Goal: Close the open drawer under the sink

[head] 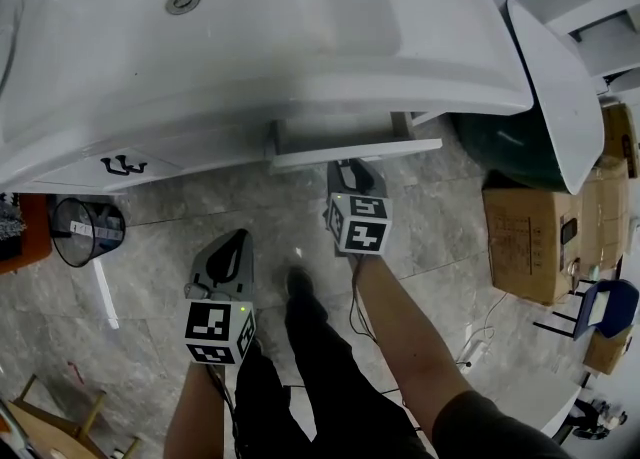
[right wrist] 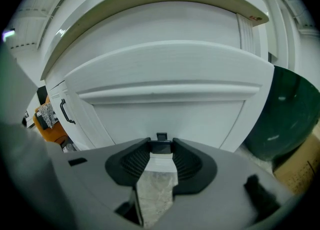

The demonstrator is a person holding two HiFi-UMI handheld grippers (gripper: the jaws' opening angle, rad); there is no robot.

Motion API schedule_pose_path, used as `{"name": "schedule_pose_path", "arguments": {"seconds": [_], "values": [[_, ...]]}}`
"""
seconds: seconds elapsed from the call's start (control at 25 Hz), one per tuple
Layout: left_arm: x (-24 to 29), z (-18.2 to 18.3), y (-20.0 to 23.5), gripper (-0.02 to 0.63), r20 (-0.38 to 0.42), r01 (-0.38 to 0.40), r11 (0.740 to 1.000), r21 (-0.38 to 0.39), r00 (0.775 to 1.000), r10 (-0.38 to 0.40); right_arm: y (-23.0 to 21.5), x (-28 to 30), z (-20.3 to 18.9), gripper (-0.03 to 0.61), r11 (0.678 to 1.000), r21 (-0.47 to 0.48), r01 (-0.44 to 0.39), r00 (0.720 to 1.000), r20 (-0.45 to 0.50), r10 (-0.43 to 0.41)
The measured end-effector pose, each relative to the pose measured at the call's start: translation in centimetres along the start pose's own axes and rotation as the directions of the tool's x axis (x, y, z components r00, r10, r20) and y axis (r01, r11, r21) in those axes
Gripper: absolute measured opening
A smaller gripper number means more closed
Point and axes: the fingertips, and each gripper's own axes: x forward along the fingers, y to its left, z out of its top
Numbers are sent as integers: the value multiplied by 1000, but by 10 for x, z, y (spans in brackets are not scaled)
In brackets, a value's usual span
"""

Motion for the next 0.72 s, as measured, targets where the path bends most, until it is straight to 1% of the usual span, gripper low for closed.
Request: {"name": "schedule_pose_path", "arguments": {"seconds": [0.08, 0.16, 0.24, 0.32, 0.52, 0.72], "values": [[3, 1, 1, 15, -2, 3, 1000, 2, 1000, -3, -1, 8, 7, 149, 1000, 1, -2, 1000, 0, 2], [4, 2, 3, 15, -5, 2, 1000, 4, 1000, -2, -3, 19, 11, 149, 1000, 7, -1, 1000, -23, 1], [5, 3, 5, 15, -7, -1, 1000, 1, 1000, 1, -6, 28, 8, 149, 1000, 16, 1, 998, -60, 0], [7, 4, 7, 15, -7, 0, 1000, -4, 1000, 0, -7, 33, 3, 149, 1000, 27, 3, 997, -73, -1], [11, -1, 12, 15, -21, 7, 1000, 0, 1000, -7, -6, 31, 5, 149, 999, 21, 25, 1000, -2, -25], [11, -14, 17, 15, -50, 0, 1000, -9, 999, 0, -6, 31, 7, 147, 1000, 20, 20, 1000, 8, -21]]}}
